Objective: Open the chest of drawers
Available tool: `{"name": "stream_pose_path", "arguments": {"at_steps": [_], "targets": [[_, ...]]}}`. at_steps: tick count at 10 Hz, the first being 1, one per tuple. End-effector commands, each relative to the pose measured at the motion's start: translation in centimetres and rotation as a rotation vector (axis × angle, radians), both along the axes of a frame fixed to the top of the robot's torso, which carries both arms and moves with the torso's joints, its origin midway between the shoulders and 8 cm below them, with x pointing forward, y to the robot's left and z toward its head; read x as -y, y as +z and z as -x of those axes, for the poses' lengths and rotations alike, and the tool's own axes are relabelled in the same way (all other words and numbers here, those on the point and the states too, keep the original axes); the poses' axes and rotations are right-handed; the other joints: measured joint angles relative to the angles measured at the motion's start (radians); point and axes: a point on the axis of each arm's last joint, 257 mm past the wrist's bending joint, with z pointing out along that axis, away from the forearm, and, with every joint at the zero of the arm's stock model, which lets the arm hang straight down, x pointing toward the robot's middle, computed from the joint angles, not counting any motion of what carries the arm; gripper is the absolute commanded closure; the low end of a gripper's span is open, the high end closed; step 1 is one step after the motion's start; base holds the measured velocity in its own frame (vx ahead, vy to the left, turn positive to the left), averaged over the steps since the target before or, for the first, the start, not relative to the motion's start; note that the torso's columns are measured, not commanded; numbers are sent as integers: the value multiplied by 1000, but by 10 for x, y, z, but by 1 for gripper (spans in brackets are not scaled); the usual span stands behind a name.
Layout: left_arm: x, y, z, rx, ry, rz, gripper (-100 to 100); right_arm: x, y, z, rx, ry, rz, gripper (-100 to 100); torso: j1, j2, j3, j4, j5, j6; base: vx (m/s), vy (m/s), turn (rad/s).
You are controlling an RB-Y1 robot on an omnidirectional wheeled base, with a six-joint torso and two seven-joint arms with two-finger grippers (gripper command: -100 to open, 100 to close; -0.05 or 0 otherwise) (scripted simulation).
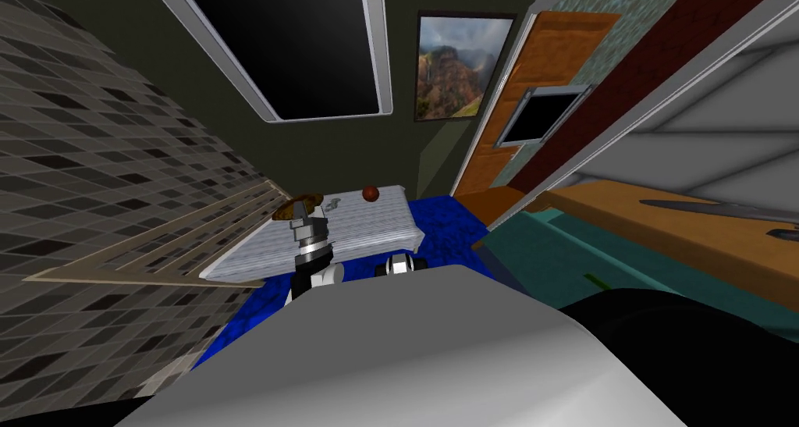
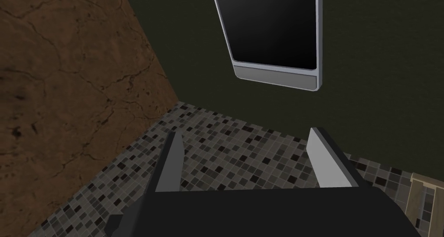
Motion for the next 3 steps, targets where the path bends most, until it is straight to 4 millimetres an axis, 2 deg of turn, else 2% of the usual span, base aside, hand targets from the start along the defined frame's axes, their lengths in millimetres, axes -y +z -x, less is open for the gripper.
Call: {"name": "stream_pose_path", "arguments": {"at_steps": [1, 3], "targets": [[0, 0, 0, 0, 0, 0, 0, -1, -2, 2, -1, -4, -4, 0, -1, 0, 0, 0, -2, 0, 0, 0, 0], [0, 0, 0, 0, 0, 0, 0, -3, -8, 3, -3, -6, -15, 0, -5, 0, 1, -1, -5, 1, 0, 0, 0]]}}
